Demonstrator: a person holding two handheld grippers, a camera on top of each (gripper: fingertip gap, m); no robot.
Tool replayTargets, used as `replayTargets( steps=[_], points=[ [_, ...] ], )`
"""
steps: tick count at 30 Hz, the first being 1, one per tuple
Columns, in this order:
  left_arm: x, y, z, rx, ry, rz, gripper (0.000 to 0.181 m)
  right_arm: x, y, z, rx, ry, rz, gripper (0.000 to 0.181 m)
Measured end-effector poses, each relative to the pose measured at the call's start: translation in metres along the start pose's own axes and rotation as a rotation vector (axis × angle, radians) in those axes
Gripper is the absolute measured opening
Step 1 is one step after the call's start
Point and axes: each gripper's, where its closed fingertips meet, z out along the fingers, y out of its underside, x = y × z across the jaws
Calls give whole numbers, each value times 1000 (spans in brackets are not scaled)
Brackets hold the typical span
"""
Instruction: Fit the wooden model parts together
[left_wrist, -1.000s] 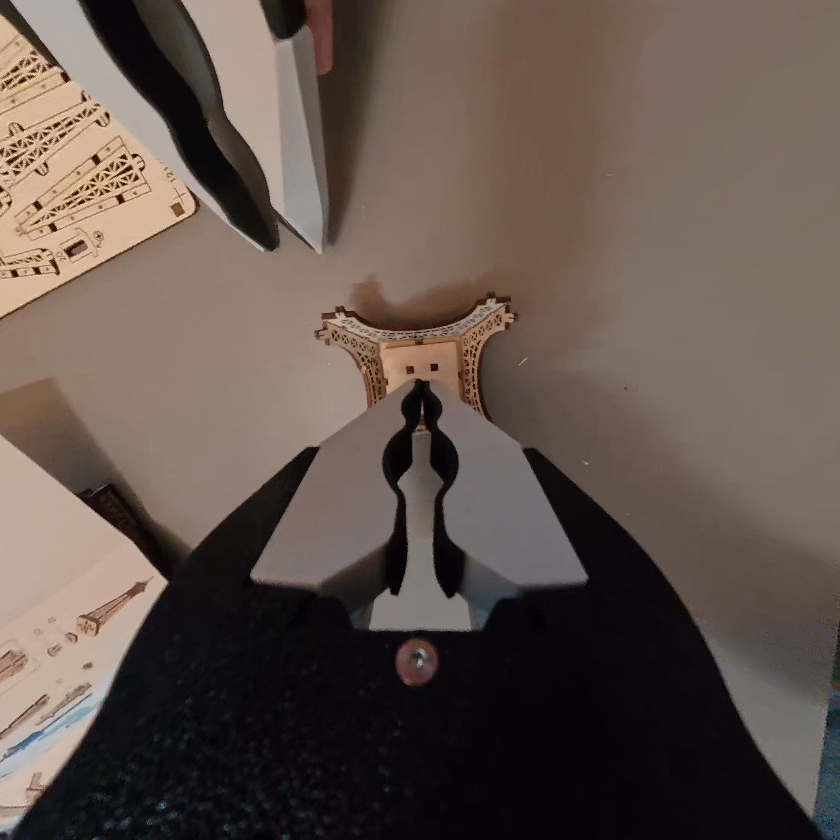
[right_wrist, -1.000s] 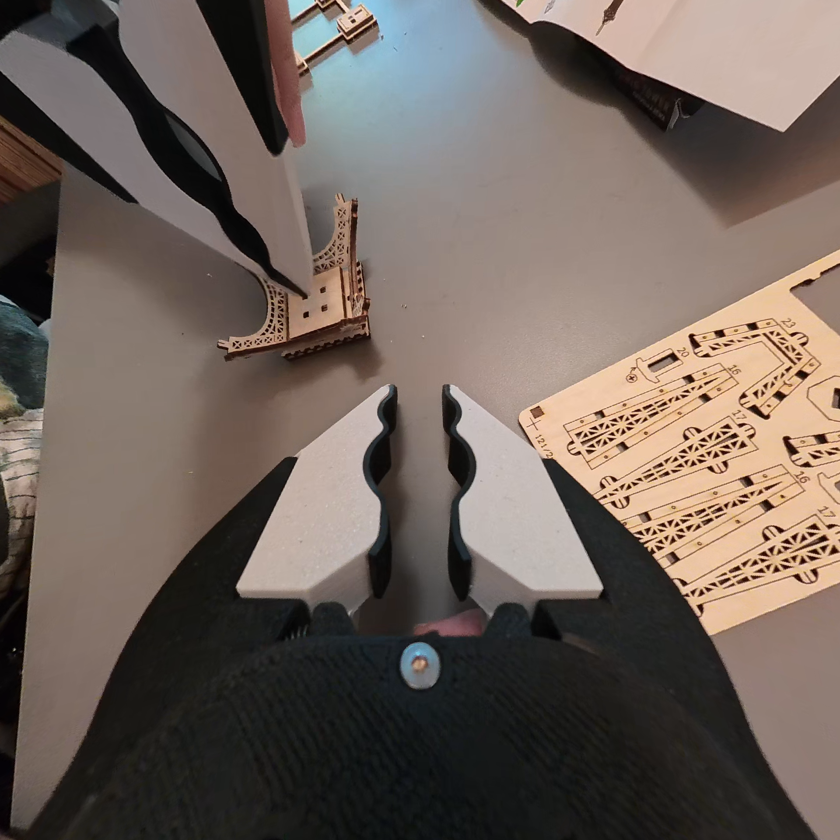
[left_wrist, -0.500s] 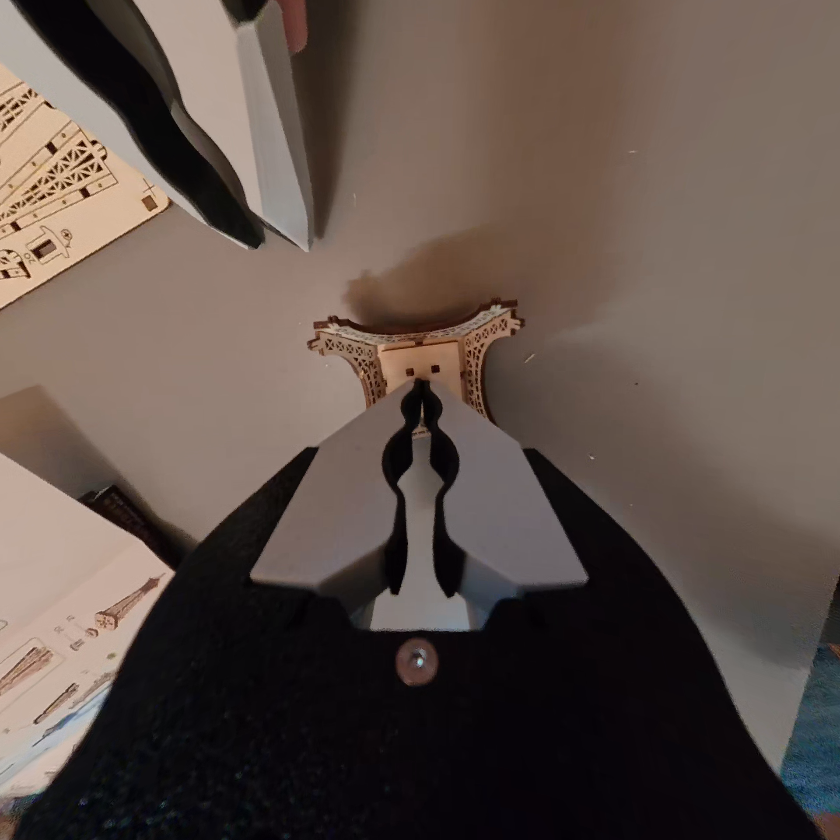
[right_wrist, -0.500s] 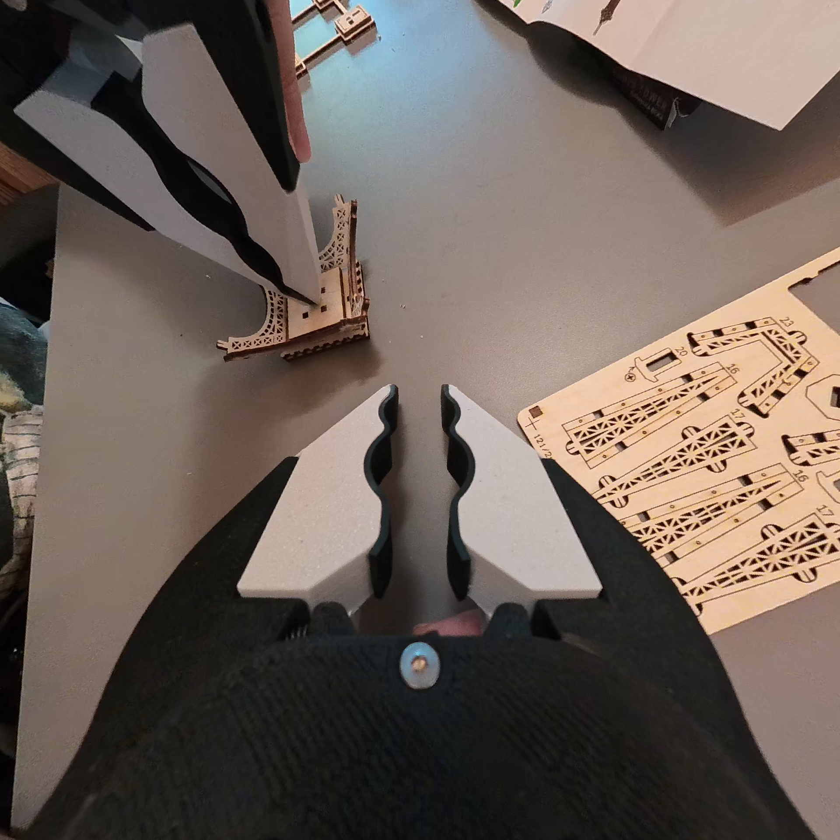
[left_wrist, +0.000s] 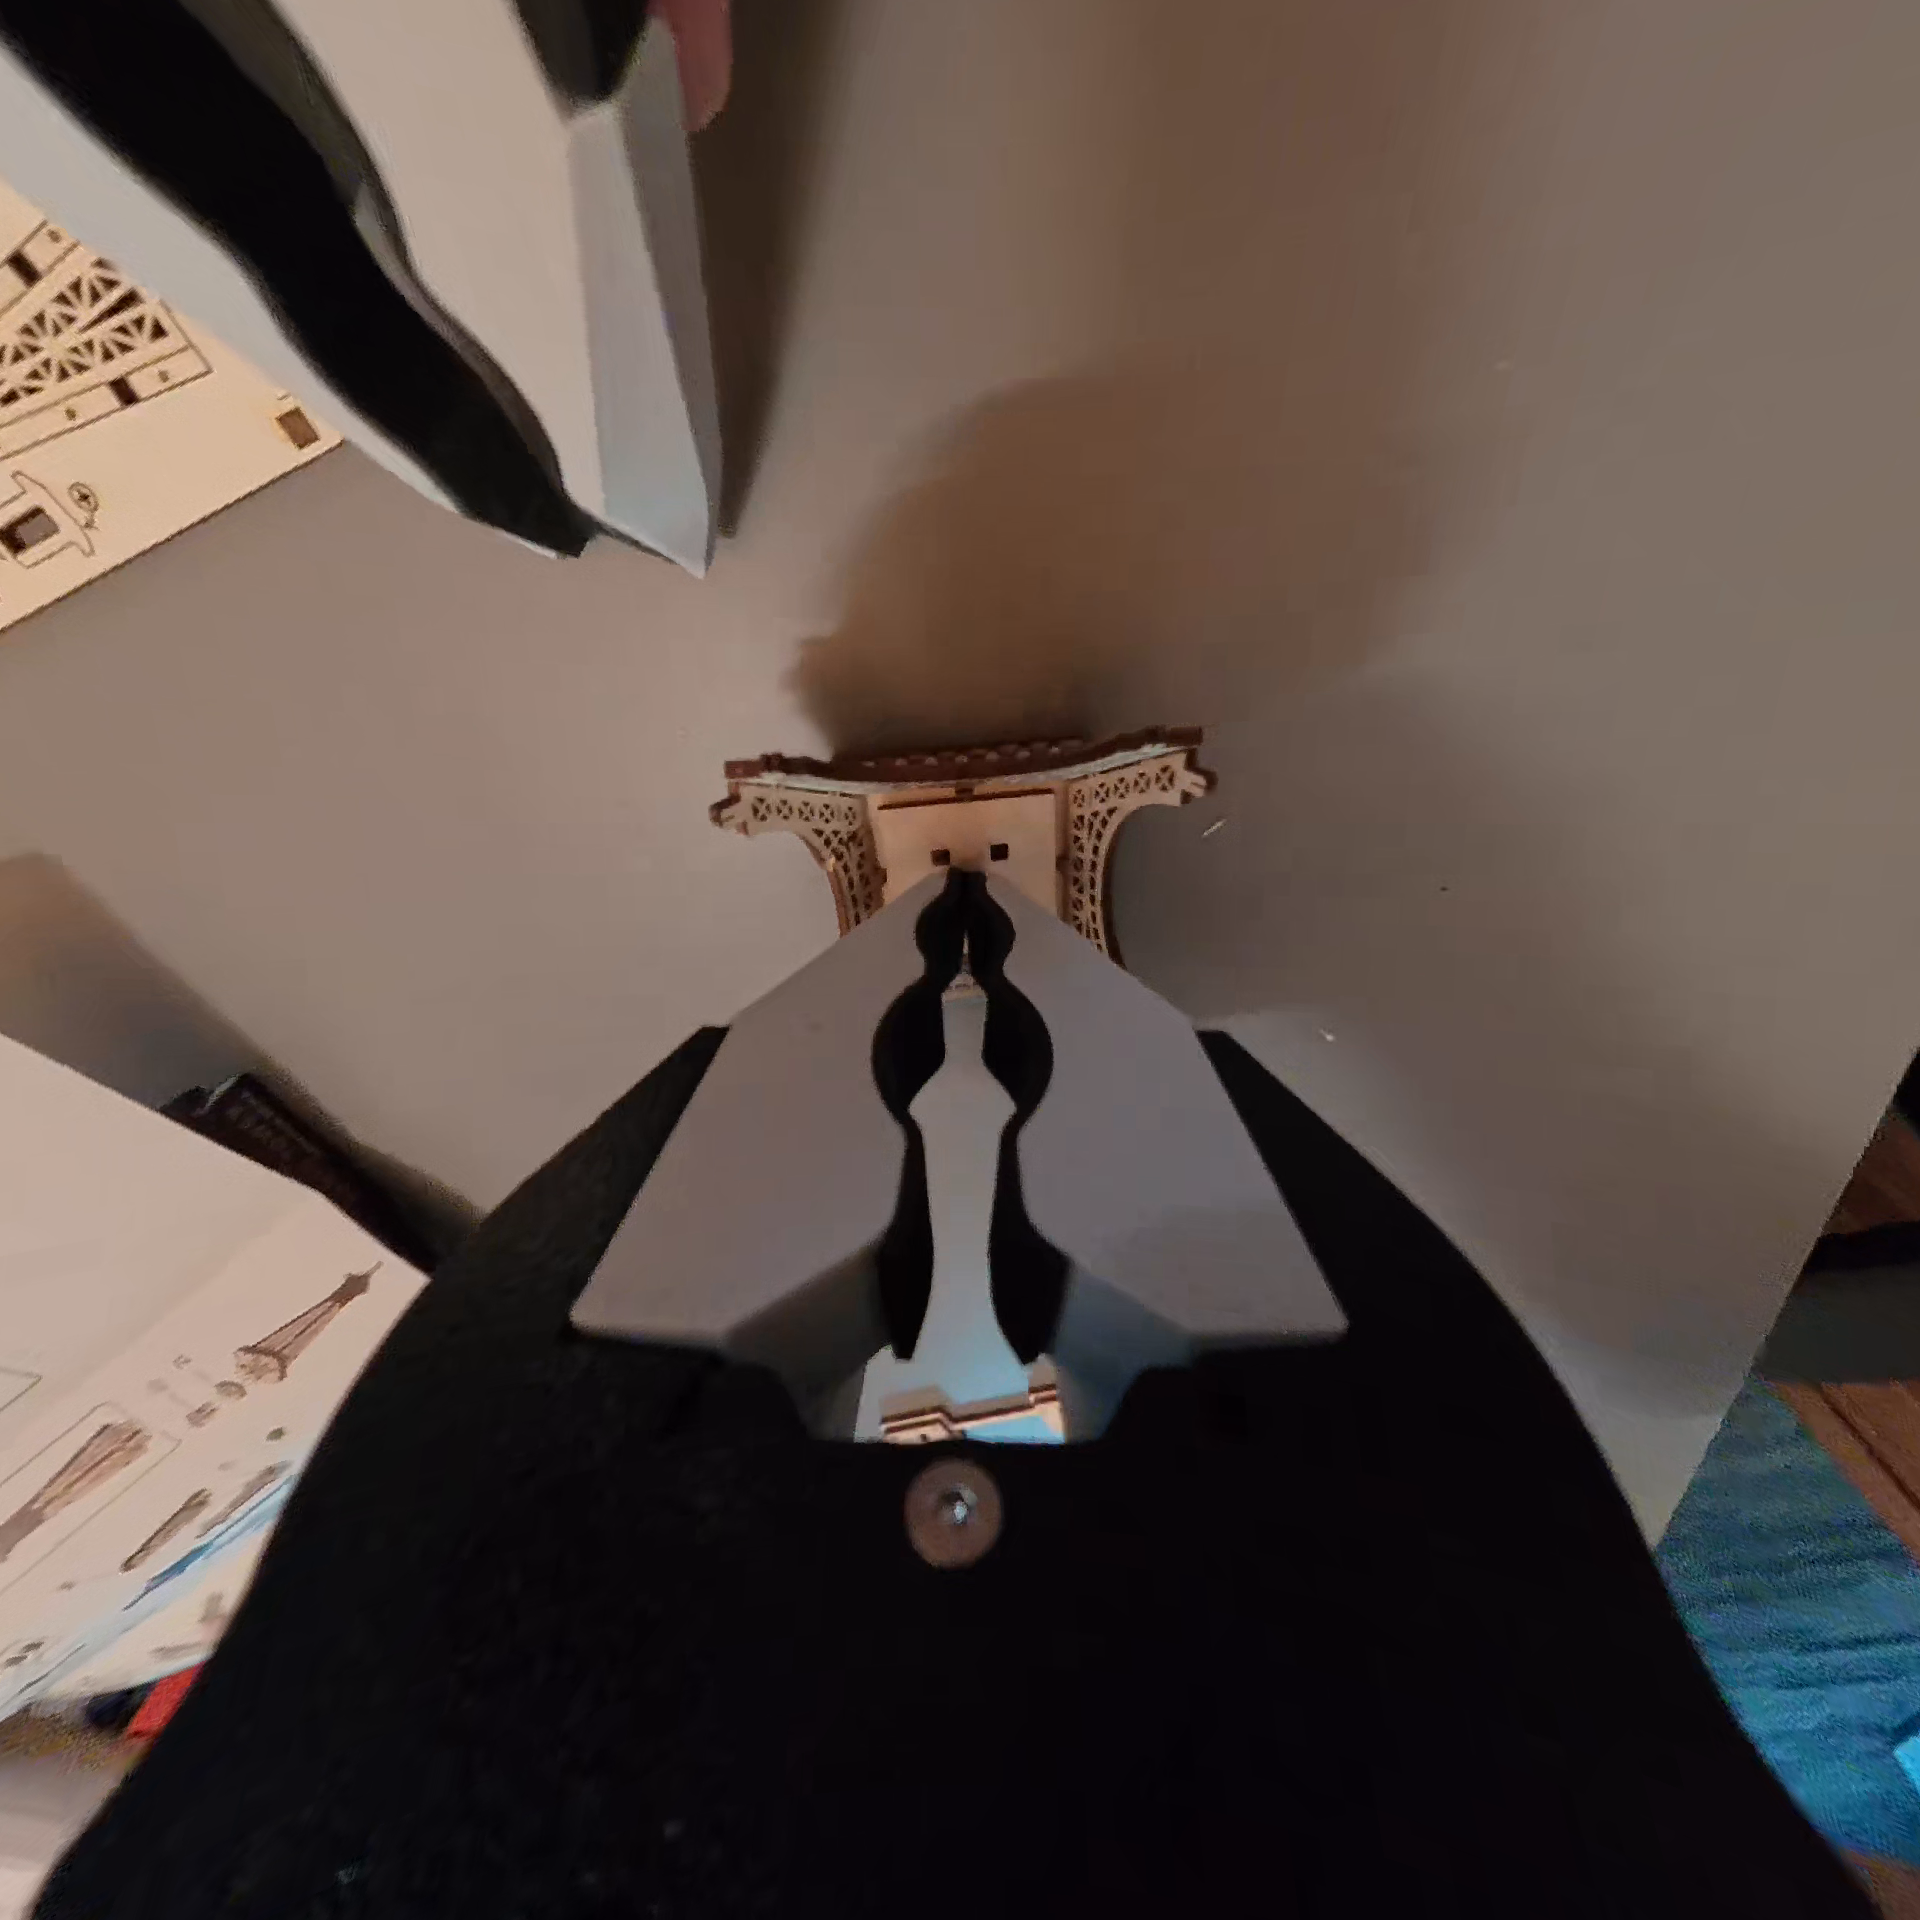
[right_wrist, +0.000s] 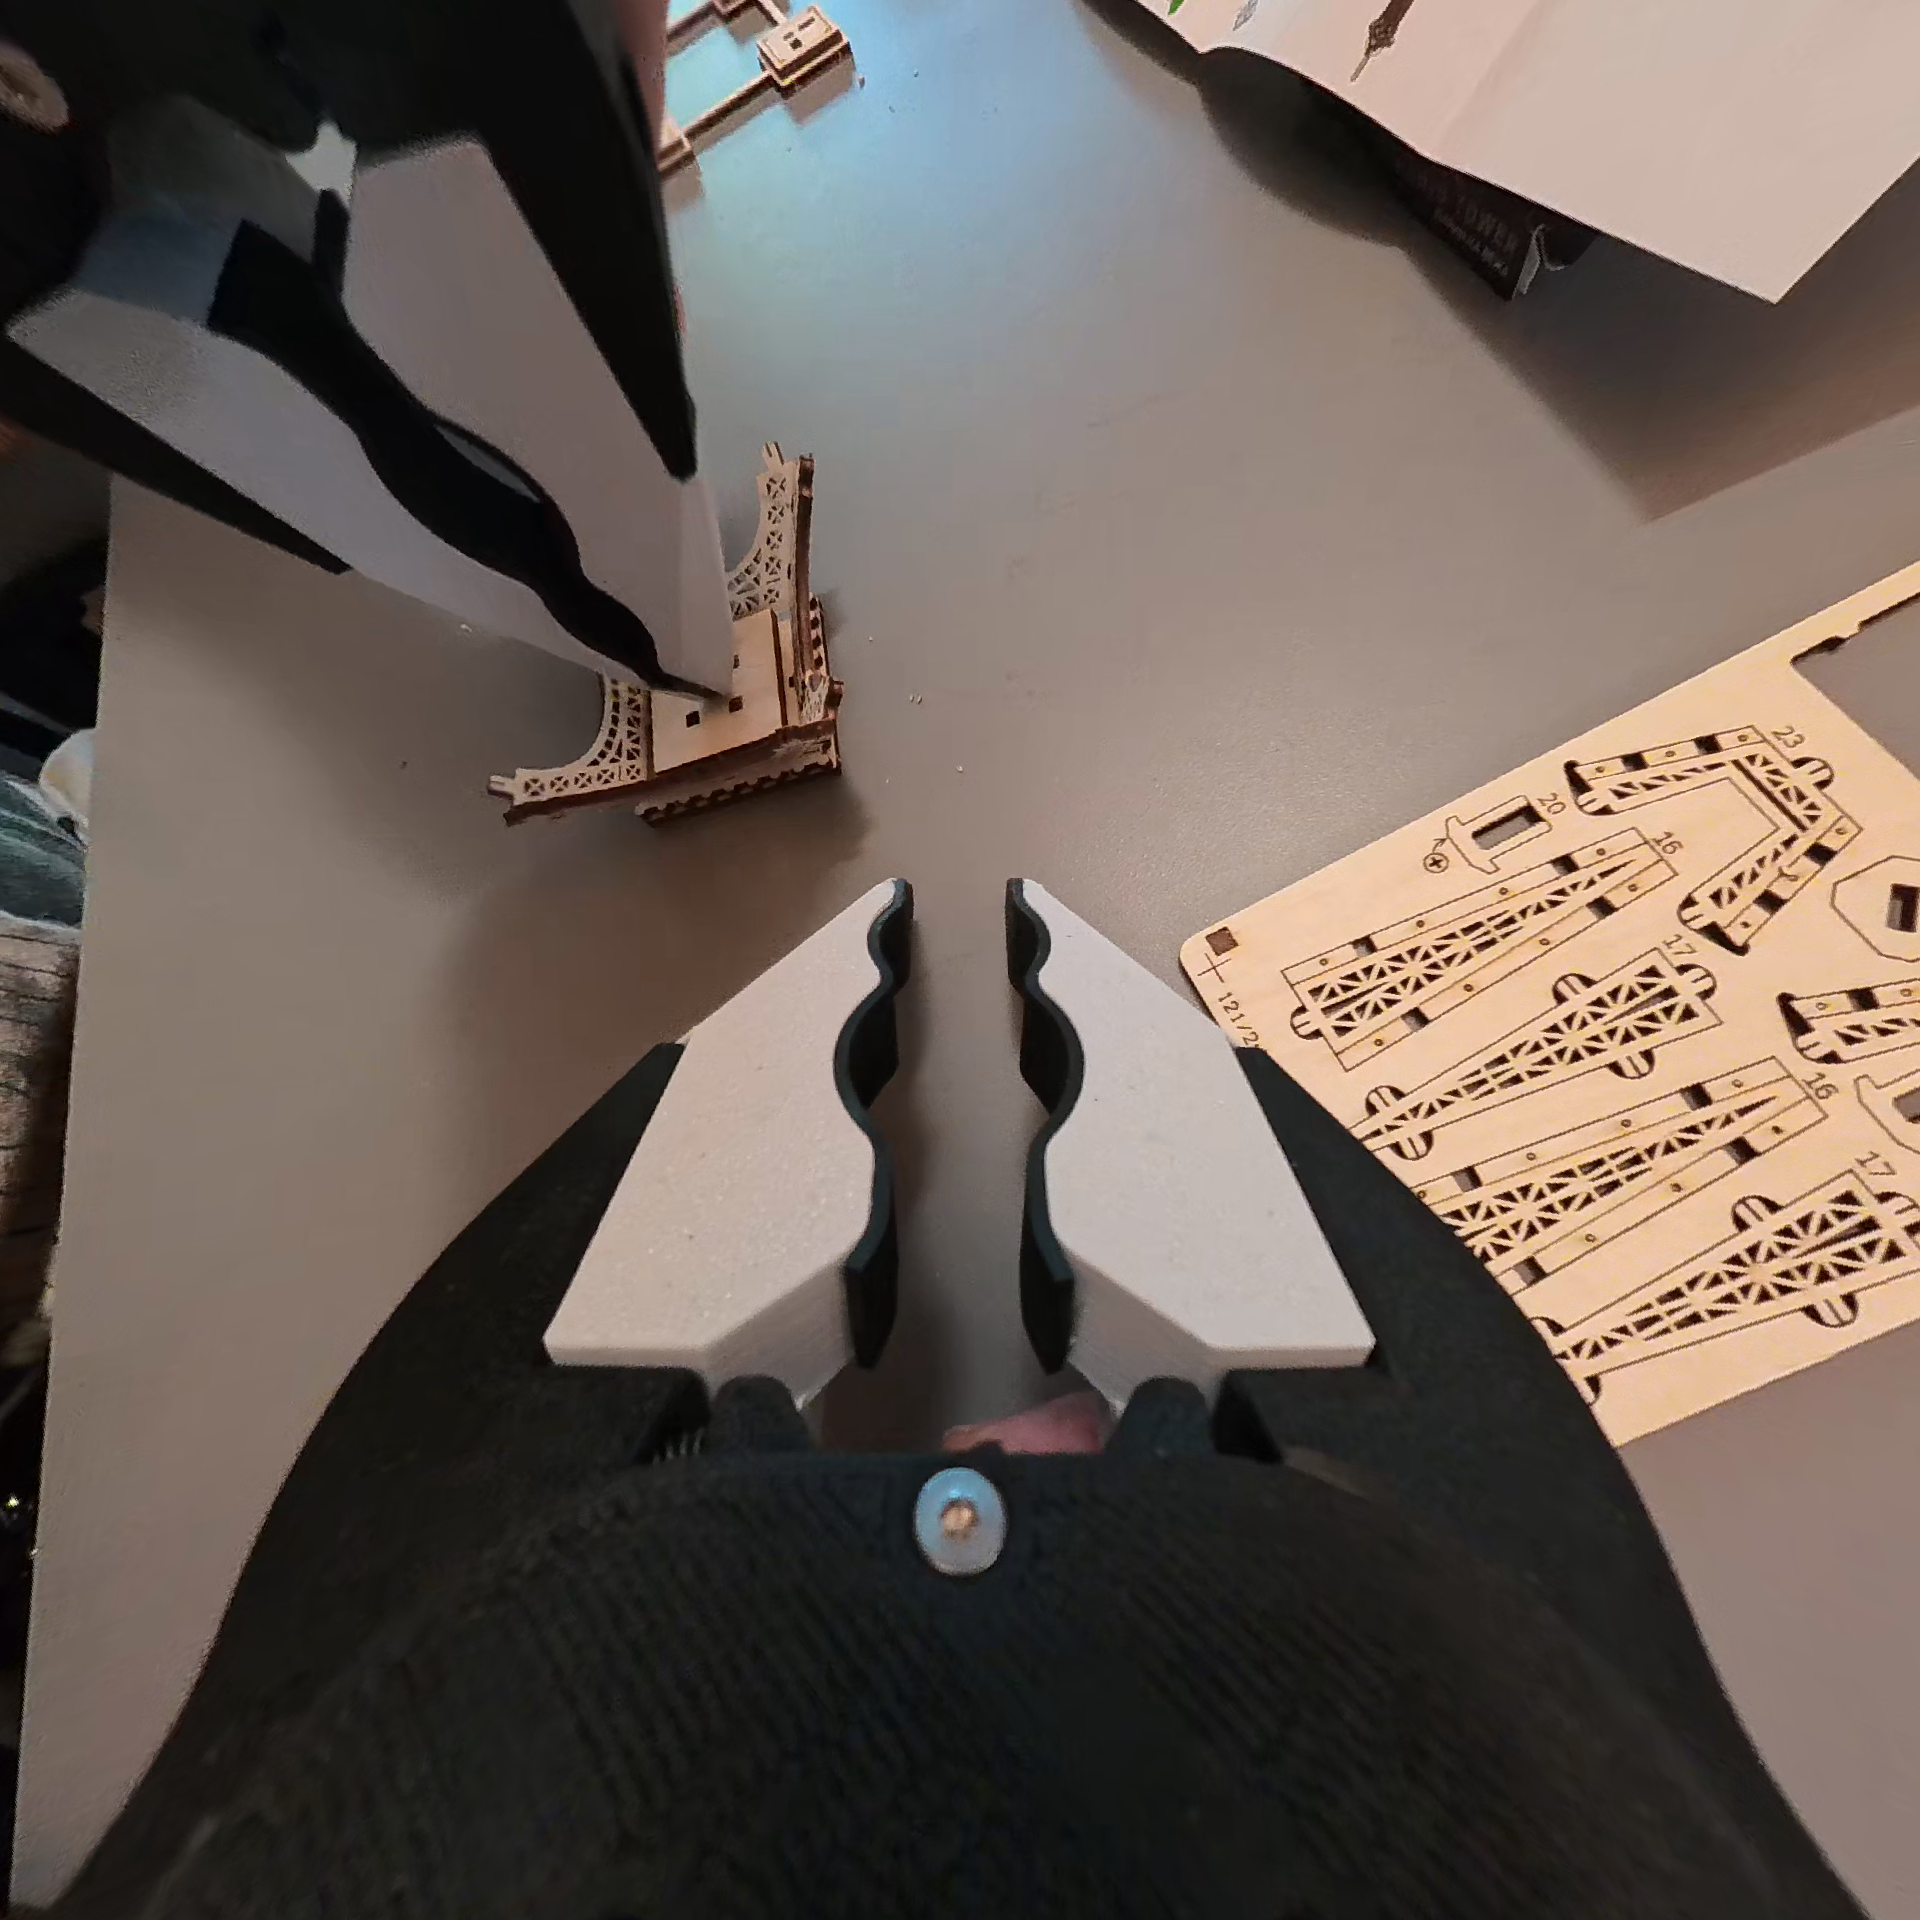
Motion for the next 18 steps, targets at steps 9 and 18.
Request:
replayTargets(
  steps=[9, 18],
  points=[
    [-1, -1, 1, -42, 8, 39, 0, 1, 0, 0, 3, -4, 11, 15],
    [-2, -3, 2, -49, 9, 42, 0, 0, 0, 0, 1, -1, 4, 15]
  ],
)
